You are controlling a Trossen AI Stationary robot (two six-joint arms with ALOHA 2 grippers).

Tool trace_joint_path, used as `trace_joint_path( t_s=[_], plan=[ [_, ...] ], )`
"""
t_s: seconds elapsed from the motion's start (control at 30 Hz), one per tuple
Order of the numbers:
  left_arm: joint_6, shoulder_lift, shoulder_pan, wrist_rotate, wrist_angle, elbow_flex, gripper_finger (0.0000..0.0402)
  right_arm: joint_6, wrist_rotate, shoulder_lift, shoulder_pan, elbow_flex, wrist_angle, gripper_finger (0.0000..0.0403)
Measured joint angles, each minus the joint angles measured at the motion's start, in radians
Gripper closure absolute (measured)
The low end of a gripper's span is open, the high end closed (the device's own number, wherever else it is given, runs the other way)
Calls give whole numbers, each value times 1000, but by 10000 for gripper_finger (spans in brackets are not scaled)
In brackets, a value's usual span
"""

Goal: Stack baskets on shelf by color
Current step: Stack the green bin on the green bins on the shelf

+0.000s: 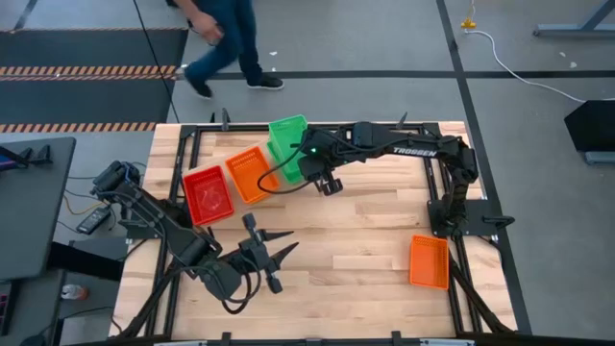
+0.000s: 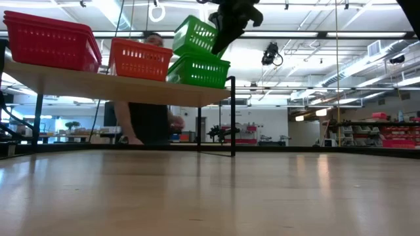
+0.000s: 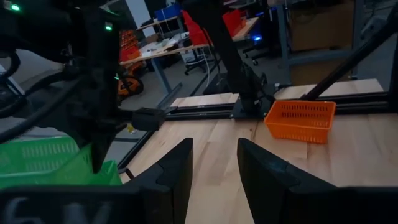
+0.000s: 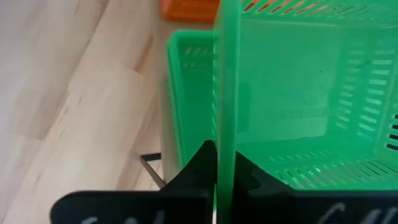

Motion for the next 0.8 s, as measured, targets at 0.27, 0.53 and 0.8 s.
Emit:
trace_joint_path(
  t_s=[0.27,0.53,0.8],
  plan=[
    [-10,-10,-14,24,-3,0,269,3,2,0,-7,0,-16,367],
    [-11,-10,-18,24,4,0,269,4,3,0,-7,0,-20,333],
    [-11,-10,-18,23,4,0,269,4,29,0,-8,0,-20,284]
  ],
)
